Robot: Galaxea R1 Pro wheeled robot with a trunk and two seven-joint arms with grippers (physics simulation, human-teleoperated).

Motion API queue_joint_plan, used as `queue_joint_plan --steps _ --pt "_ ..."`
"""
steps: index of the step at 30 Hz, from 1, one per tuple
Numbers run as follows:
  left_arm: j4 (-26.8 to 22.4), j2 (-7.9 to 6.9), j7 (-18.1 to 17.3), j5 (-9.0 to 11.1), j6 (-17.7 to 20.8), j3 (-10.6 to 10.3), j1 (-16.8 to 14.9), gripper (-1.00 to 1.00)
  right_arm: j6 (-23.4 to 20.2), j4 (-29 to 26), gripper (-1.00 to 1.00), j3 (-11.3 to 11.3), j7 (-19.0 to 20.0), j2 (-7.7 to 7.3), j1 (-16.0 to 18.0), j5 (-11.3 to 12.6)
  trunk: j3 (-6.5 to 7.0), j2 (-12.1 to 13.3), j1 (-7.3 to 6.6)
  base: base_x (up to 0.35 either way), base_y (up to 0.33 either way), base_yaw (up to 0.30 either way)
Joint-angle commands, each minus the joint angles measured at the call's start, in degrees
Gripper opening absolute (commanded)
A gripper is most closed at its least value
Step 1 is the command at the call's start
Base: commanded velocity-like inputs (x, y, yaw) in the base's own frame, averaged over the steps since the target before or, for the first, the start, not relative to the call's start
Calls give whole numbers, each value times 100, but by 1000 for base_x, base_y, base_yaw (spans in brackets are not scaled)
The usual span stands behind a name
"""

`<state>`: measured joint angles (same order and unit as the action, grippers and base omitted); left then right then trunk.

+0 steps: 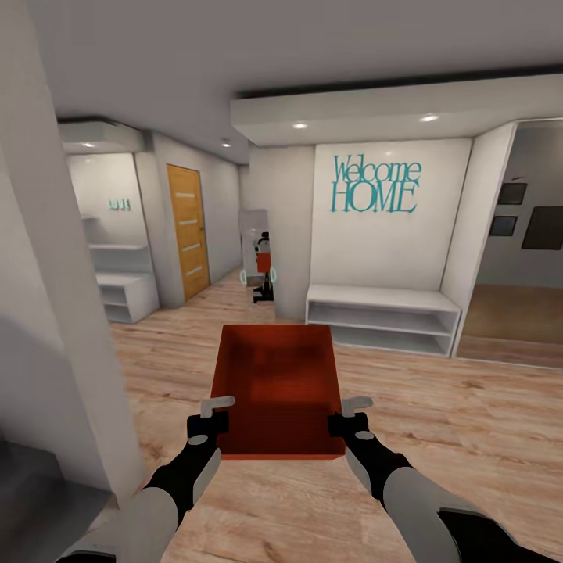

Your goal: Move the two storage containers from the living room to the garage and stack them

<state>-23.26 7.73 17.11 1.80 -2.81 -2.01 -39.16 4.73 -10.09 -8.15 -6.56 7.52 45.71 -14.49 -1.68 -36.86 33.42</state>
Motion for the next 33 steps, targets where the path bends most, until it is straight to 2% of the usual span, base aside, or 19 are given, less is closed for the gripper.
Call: queue_joint_plan --steps 1,33 --pt "-12 -149 99 -84 -300 8 -4 -100 19 24 -100 -249 23 4 8 -10 -11 -9 5 322 0 0" --pt "-12 -149 99 -84 -300 8 -5 -100 19 24 -100 -249 23 2 8 -10 -11 -9 5 322 0 0"
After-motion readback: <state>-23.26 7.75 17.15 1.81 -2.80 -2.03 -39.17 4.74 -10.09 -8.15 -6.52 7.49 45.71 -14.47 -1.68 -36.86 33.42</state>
